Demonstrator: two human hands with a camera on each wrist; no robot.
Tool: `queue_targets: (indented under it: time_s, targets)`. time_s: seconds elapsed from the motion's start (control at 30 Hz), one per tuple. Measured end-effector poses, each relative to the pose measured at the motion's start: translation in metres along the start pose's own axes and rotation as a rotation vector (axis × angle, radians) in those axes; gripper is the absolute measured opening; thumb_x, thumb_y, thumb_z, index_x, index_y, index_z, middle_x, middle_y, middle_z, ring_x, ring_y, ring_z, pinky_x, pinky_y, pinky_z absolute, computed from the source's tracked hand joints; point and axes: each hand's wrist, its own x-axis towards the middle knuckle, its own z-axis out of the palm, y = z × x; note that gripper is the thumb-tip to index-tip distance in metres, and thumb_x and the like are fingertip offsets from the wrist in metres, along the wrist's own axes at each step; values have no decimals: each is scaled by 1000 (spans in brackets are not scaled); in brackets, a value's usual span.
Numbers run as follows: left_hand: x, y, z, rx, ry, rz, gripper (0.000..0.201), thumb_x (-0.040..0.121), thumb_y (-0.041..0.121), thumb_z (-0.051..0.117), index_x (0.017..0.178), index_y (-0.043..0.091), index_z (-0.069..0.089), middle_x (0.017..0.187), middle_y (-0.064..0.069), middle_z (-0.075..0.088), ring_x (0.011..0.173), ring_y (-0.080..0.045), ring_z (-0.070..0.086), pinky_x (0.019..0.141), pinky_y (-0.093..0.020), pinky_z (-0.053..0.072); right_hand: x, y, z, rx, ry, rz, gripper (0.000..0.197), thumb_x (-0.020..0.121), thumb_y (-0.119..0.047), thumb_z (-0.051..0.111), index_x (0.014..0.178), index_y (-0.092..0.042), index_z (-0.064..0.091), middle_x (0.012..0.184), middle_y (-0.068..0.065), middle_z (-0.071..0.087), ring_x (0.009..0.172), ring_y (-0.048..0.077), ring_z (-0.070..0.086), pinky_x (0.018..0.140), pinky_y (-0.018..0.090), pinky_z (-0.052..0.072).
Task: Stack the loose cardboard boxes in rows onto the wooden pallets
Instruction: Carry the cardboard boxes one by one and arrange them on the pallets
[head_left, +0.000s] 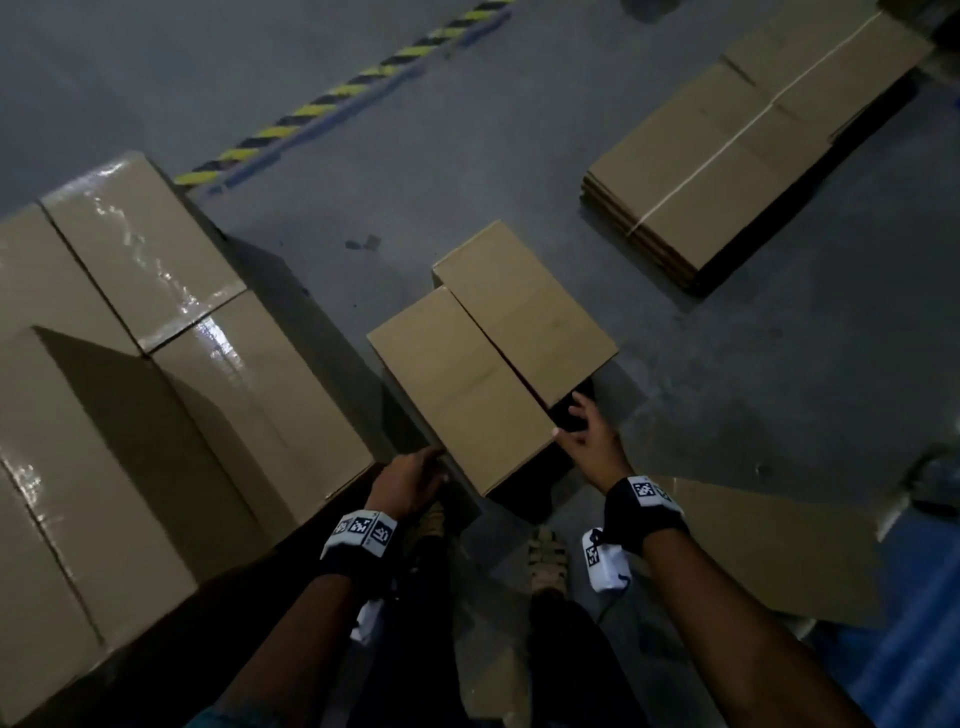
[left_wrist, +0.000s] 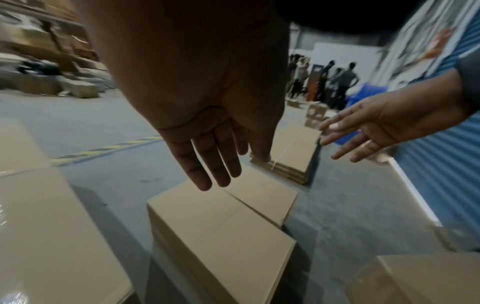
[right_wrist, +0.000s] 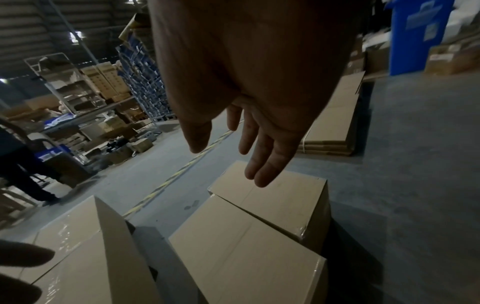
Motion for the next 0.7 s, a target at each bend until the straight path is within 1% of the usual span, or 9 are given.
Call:
queue_targets:
  time_s: [0.07,0.13,0.2,0.27,0.33,0.43,0.57,0.63,0.7]
  targets:
    - [10,-1,20,-20,37,-47,47,93,21,63,137,10,52,114,-14,69,106,-30,65,85,-33,47,25,17,6,37,-17,-5,68,92,-16,66,151,-16,30,145,10,46,109,25,59,95,39,48]
    - [29,-4,49,-65,105,-77,49,92,20,65,138,11,52,114,-13,70,106,-28,66,85,-34,49,58,41,19,55,-12,-39,67,91,-14,67,149,-13,33,144,14,46,116,30,56,97,39,47]
    - [53,-12,83,-135,190,-111,50,91,20,66,138,11,52,117,-12,69,109,-27,65,88,-35,50,89,67,37,50,-23,-50,66,90,-15,68,147,-9,35,143,15,47,125,32,51,102,41,45]
    - [80,-23,120,-161,251,-153,55,90,23,67,141,13,49,126,-11,65,117,-26,61,95,-38,50,115,100,60,57,-18,-60,67,89,-17,70,146,-9,37,142,15,47,129,31,48,105,40,43]
    - [111,-39,162,-147,248,-190,62,90,28,67,145,15,42,135,-12,58,125,-27,55,100,-42,47,139,136,83,40,18,-83,63,88,-16,70,143,-5,41,141,17,48,130,29,47,105,34,39]
    - [151,-72,216,-78,255,-233,74,89,35,67,150,13,32,144,-14,48,132,-31,46,103,-44,43,167,184,115,-17,37,-90,61,87,-21,72,139,-5,46,142,19,48,132,32,45,109,38,37]
    - [188,-108,252,-59,288,-366,82,88,45,65,152,12,26,148,-17,40,134,-36,40,105,-48,40,196,229,137,-94,81,-29,60,86,-23,72,137,-5,48,141,23,45,131,36,44,110,40,34]
    - [201,-115,265,-74,259,-423,86,87,50,64,153,14,21,150,-18,35,134,-38,39,105,-50,40,210,245,146,-105,106,22,61,85,-24,72,137,-4,47,142,25,42,132,39,42,111,40,33]
    - [210,-120,280,-116,213,-489,93,85,52,65,154,17,13,152,-20,28,134,-42,38,106,-49,38,221,258,153,-125,127,85,68,83,-28,74,139,-6,43,148,25,33,135,42,35,113,42,31]
